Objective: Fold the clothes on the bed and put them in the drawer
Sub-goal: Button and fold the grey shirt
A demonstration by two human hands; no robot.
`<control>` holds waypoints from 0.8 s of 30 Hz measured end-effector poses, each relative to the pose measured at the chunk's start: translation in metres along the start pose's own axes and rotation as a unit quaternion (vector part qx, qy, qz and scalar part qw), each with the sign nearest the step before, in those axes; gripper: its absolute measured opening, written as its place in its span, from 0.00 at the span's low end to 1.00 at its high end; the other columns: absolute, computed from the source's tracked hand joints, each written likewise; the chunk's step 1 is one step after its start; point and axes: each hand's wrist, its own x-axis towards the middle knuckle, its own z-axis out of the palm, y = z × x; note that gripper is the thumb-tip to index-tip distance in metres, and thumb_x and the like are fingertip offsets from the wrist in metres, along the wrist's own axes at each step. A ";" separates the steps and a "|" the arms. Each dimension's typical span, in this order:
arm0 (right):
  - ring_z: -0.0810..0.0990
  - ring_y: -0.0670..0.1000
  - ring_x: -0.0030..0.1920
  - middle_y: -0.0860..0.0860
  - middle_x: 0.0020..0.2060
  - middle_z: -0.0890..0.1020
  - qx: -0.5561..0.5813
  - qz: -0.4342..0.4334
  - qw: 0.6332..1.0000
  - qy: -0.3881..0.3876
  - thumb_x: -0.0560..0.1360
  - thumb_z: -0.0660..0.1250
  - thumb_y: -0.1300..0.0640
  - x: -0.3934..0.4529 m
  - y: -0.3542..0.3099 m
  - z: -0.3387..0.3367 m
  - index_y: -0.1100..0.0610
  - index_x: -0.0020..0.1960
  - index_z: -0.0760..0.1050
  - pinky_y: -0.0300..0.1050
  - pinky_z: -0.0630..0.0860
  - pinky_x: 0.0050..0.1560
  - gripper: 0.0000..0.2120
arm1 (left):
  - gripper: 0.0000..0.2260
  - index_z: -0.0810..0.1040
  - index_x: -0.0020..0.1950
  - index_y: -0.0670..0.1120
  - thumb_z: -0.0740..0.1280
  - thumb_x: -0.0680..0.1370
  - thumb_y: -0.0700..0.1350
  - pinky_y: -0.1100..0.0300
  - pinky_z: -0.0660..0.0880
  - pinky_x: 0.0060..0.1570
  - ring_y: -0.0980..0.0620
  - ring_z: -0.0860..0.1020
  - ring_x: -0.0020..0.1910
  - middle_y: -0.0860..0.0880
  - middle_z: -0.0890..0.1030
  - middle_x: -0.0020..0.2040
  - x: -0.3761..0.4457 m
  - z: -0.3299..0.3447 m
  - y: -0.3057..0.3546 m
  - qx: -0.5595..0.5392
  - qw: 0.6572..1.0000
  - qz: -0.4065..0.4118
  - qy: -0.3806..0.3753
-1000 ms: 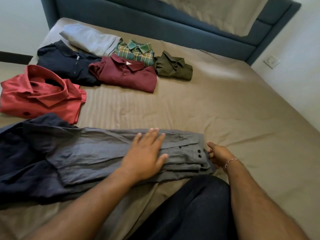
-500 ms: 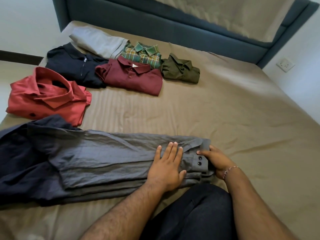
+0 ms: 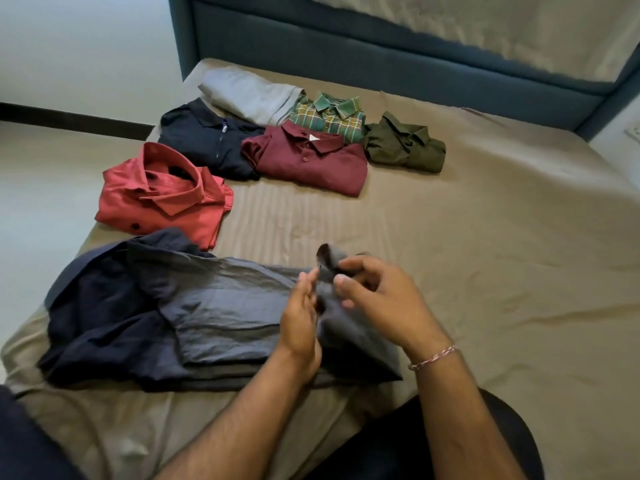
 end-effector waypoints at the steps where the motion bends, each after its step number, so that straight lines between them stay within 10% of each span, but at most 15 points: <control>1: 0.85 0.51 0.39 0.53 0.37 0.86 0.054 -0.014 0.998 0.020 0.79 0.73 0.58 -0.004 -0.008 0.001 0.55 0.52 0.84 0.42 0.83 0.43 0.03 | 0.21 0.78 0.69 0.44 0.61 0.83 0.56 0.39 0.70 0.74 0.39 0.80 0.67 0.38 0.82 0.65 -0.001 -0.006 0.007 0.003 1.000 -0.008 0.002; 7: 0.86 0.57 0.46 0.50 0.43 0.86 0.083 0.066 0.946 0.307 0.80 0.67 0.60 0.010 0.043 -0.036 0.48 0.47 0.82 0.50 0.82 0.49 0.09 | 0.18 0.74 0.74 0.48 0.65 0.84 0.41 0.50 0.82 0.57 0.50 0.86 0.56 0.50 0.88 0.56 -0.002 -0.016 0.011 0.133 0.990 -0.013 0.053; 13: 0.69 0.53 0.75 0.53 0.75 0.72 -0.107 0.054 0.988 0.093 0.83 0.60 0.44 0.022 0.069 0.021 0.52 0.75 0.72 0.46 0.61 0.76 0.24 | 0.29 0.68 0.78 0.44 0.57 0.79 0.25 0.57 0.83 0.54 0.49 0.85 0.55 0.42 0.85 0.61 -0.003 -0.013 0.003 0.205 0.975 0.022 0.083; 17: 0.42 0.47 0.83 0.44 0.84 0.47 -0.378 0.060 0.922 -0.058 0.84 0.46 0.35 0.019 0.070 0.063 0.40 0.84 0.51 0.68 0.37 0.79 0.29 | 0.24 0.72 0.74 0.46 0.62 0.79 0.30 0.50 0.75 0.70 0.51 0.79 0.66 0.44 0.80 0.68 -0.012 -0.021 0.003 0.253 0.952 0.112 0.129; 21: 0.35 0.48 0.83 0.44 0.84 0.39 -0.440 0.059 0.891 -0.098 0.84 0.44 0.35 0.020 0.072 0.078 0.38 0.83 0.41 0.72 0.32 0.76 0.30 | 0.30 0.68 0.80 0.48 0.66 0.77 0.42 0.56 0.61 0.79 0.56 0.64 0.80 0.50 0.68 0.80 -0.018 -0.029 0.007 0.525 0.784 0.314 0.105; 24: 0.55 0.53 0.82 0.50 0.82 0.59 -0.322 0.038 0.946 -0.017 0.81 0.56 0.40 0.025 0.071 0.058 0.42 0.80 0.62 0.67 0.49 0.79 0.28 | 0.31 0.61 0.84 0.46 0.56 0.80 0.52 0.53 0.52 0.82 0.53 0.52 0.84 0.48 0.56 0.85 -0.010 -0.031 0.005 0.665 0.674 0.319 -0.023</control>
